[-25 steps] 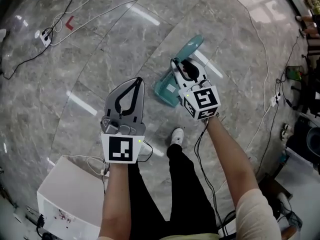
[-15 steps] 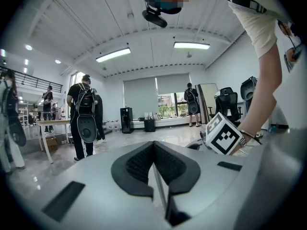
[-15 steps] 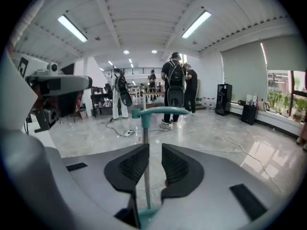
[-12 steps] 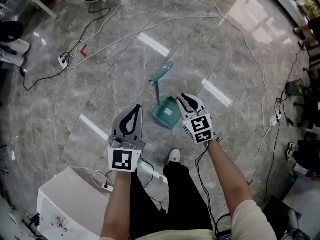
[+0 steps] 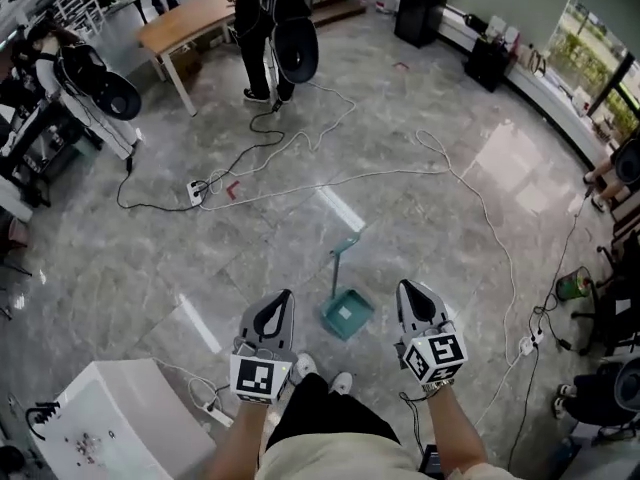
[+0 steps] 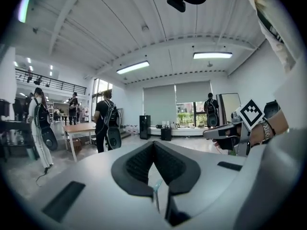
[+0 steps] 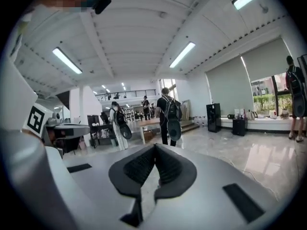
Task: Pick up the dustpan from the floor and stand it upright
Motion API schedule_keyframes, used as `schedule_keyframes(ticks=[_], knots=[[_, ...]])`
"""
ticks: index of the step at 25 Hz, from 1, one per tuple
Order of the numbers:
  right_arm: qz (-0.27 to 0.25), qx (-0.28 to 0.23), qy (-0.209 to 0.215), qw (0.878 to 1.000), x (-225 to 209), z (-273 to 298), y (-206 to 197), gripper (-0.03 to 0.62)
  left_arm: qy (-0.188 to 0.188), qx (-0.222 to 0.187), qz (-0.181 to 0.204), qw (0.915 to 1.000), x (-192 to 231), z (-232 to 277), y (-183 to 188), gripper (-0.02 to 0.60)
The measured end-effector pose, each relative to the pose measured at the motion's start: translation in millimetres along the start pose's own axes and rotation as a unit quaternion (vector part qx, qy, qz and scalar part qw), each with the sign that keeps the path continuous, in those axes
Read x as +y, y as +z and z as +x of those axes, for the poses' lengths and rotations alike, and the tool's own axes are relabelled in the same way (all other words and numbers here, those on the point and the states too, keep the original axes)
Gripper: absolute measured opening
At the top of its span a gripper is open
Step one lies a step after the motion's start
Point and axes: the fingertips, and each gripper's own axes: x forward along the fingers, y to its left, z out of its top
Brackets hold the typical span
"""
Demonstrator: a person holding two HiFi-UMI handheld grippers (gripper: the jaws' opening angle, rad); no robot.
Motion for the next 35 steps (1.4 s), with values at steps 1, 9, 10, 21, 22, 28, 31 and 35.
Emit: schedule_keyframes(ticks=[1, 9, 10, 21, 22, 28, 31, 35], knots=[[-0.002, -0.013, 0.001, 1.000, 15, -2, 18, 0.017, 0.001, -0.004, 0.000, 1.0000, 3, -10, 13, 0.011], [-0.022, -0.083, 0.051, 0.995, 116, 29, 87, 0.017, 0.014, -0.053, 0.023, 0.9982, 32, -32, 52, 0.011], [-0.018, -0.089, 0.054, 0.994, 122, 29, 89, 0.017, 0.014, -0.039, 0.030, 0.9987, 34, -35, 50, 0.011], [-0.044, -0.091, 0.118, 0.988, 90, -2, 103, 0.017, 0.101, -0.024, 0.027, 0.9942, -14, -34, 64, 0.011], [-0.048, -0.087, 0.126, 0.987, 81, -7, 102, 0.017, 0.116, -0.025, 0.024, 0.9927, -23, -33, 65, 0.011], [-0.055, -0.048, 0.174, 0.982, 30, -56, 89, 0.017, 0.192, -0.017, -0.011, 0.9811, -96, -38, 62, 0.011], [-0.054, -0.030, 0.191, 0.980, 15, -77, 80, 0.017, 0.206, -0.015, -0.020, 0.9782, -134, -43, 62, 0.011], [-0.060, -0.021, 0.207, 0.976, 7, -101, 64, 0.017, 0.215, -0.007, -0.016, 0.9764, -172, -53, 53, 0.011]])
